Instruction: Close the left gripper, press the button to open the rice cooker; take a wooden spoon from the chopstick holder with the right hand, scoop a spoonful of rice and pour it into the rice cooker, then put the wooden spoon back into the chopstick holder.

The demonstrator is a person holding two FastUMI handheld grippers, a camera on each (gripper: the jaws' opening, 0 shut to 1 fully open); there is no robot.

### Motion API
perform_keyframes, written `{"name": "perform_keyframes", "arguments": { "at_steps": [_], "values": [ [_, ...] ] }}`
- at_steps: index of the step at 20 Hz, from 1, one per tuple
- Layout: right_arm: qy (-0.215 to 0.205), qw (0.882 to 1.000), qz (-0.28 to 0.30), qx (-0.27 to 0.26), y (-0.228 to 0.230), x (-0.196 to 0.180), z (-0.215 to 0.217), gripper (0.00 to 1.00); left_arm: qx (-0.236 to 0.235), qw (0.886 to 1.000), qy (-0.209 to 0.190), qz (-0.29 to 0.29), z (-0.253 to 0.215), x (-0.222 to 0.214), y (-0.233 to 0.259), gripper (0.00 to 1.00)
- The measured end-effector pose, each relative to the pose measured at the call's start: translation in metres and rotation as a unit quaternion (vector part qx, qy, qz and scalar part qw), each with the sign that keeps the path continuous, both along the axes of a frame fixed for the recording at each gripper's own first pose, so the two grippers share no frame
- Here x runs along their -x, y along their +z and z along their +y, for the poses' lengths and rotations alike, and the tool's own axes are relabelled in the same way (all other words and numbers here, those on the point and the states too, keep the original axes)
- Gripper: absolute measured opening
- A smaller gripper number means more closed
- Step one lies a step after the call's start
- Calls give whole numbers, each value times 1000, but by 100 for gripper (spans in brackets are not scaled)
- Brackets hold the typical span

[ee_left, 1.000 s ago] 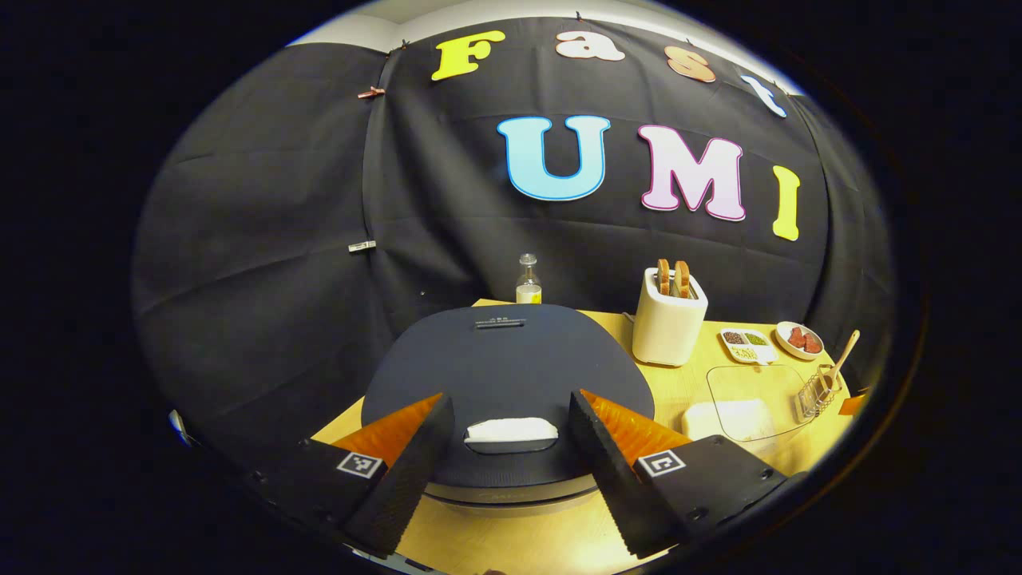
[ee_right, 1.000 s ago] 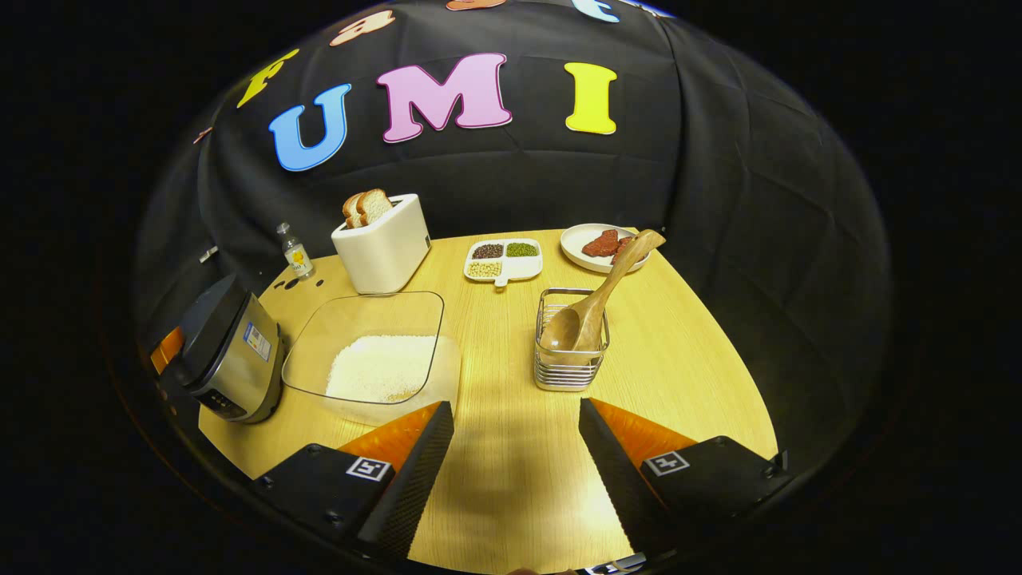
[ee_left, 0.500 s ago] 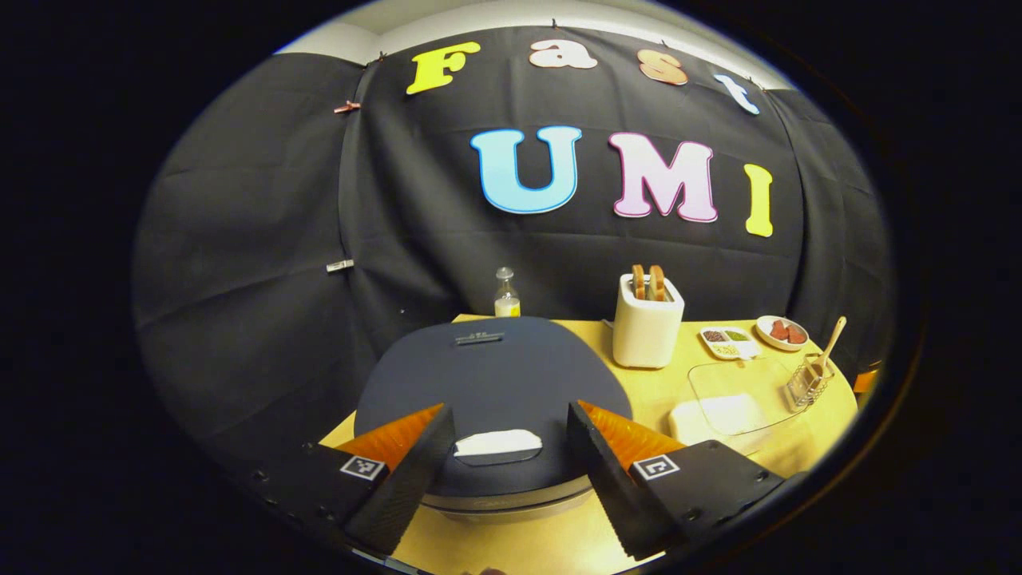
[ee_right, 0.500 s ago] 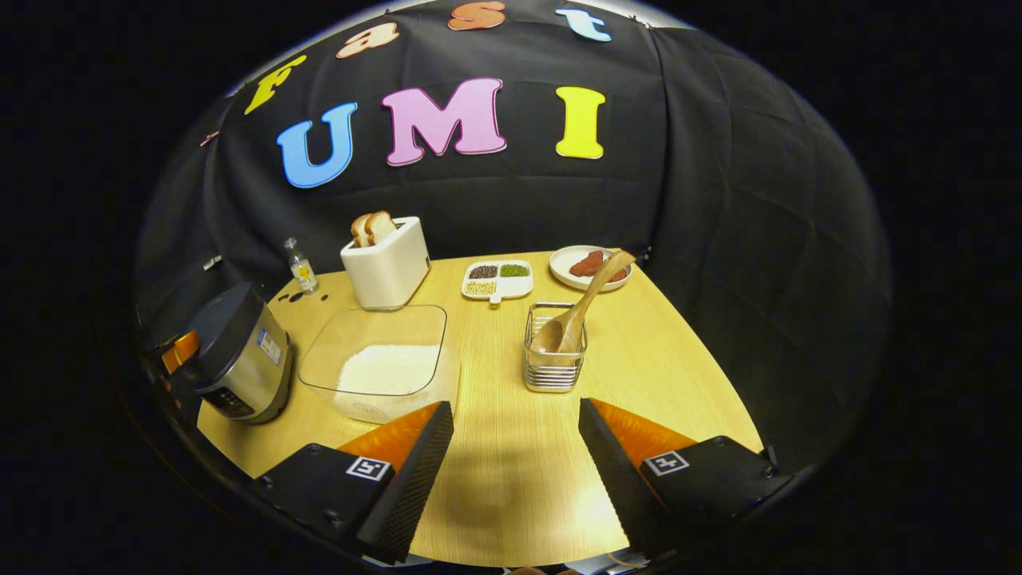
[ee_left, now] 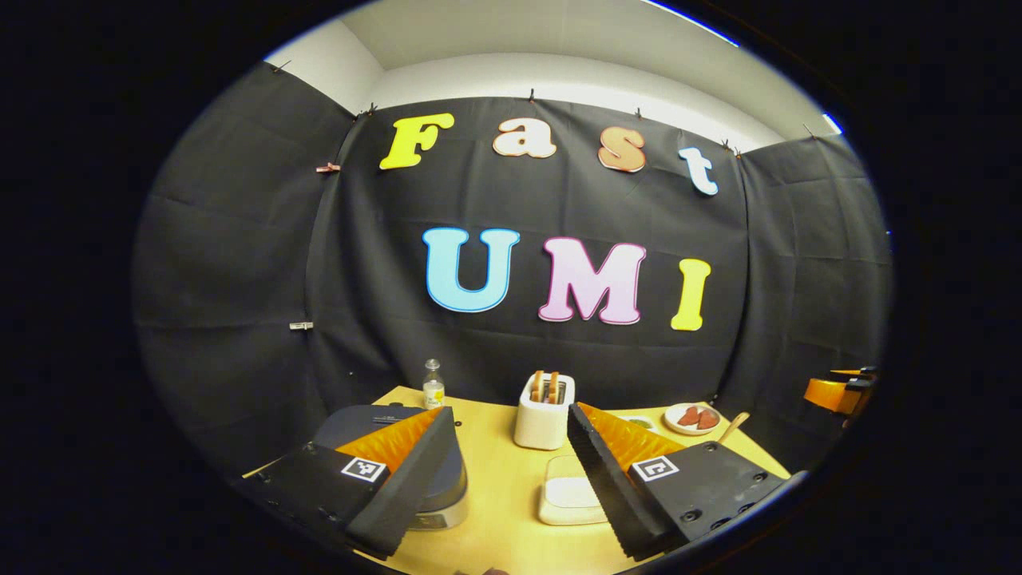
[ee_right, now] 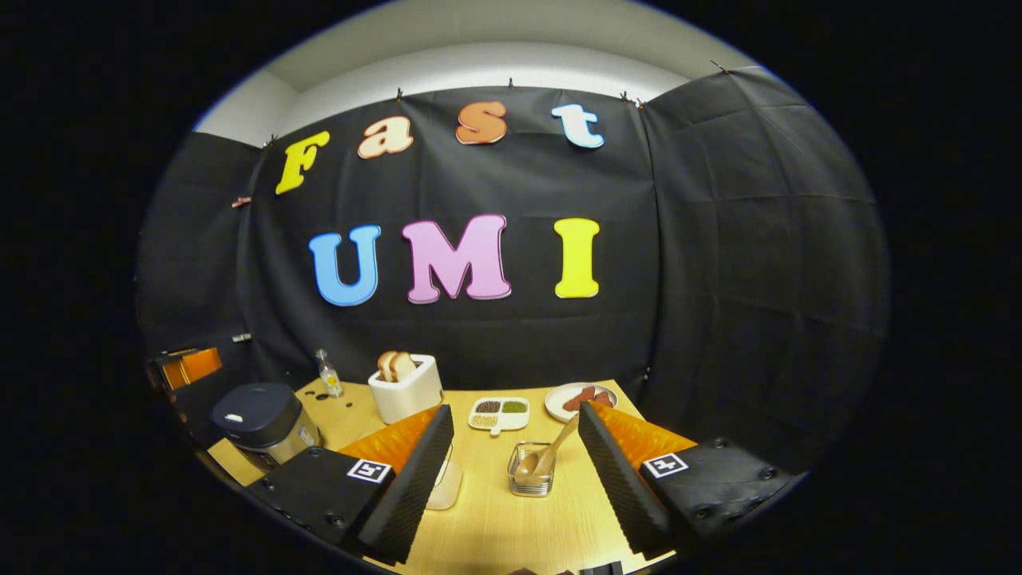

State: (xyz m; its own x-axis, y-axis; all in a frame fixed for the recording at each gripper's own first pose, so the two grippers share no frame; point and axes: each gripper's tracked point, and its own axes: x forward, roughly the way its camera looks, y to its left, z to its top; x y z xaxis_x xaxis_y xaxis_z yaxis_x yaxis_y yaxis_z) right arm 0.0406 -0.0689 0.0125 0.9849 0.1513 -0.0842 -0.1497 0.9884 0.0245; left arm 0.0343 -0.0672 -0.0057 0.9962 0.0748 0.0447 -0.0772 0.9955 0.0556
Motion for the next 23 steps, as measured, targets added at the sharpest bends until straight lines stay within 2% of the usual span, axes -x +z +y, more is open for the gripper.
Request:
{"name": "perform_keyframes", "arguments": {
  "at_steps": [2, 6, 8, 14, 15, 18, 20, 23],
  "values": [
    [8, 1000, -5, -16, 4, 9, -8, 98, -6, 1000, -16, -2, -28, 12, -2, 94],
    [1, 1000, -12, 7, -2, 26, -20, 98, -9, 999, -37, 19, -55, 32, -18, 96],
    [-8, 1000, -20, 6, 1, 30, -24, 98, -12, 999, -33, 24, -52, 37, -21, 94],
    [-45, 999, -18, 13, -3, 45, -26, 98, -45, 999, -12, 11, -20, 35, -3, 96],
    [-49, 998, -17, 18, -5, 48, -26, 98, -48, 999, -12, 13, -15, 34, -4, 94],
    [-60, 998, -7, 27, -13, 53, -18, 98, -44, 999, -15, 14, 2, 36, -5, 96],
    [-63, 998, -8, 24, -12, 49, -10, 98, -38, 999, -14, 17, 12, 38, -7, 94],
    [-65, 997, -23, 24, -6, 47, 7, 99, -39, 999, -12, 22, 23, 37, -10, 96]
  ]
}}
